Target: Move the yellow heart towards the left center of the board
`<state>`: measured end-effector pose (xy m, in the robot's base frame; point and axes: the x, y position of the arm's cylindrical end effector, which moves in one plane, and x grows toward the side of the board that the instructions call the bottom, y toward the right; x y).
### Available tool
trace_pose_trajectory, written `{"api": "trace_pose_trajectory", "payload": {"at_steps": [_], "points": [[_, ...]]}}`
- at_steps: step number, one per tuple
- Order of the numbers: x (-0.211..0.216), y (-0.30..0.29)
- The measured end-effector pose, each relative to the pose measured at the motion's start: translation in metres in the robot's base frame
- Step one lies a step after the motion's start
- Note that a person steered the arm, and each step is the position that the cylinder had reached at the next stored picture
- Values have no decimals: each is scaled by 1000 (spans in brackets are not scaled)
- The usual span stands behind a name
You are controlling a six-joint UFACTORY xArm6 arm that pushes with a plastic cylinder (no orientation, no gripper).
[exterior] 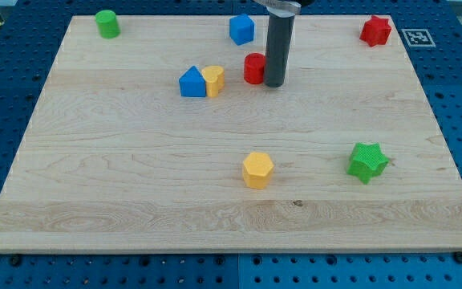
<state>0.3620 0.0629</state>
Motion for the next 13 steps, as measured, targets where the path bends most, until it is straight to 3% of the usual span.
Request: {"api": "trace_pose_trajectory", "payload": {"at_steps": [2,4,5,8,10,11,13], "points": [[20,-30],[-31,-50],[-32,-95],[38,-80],[61,-1],[83,-34],[72,-84]]}}
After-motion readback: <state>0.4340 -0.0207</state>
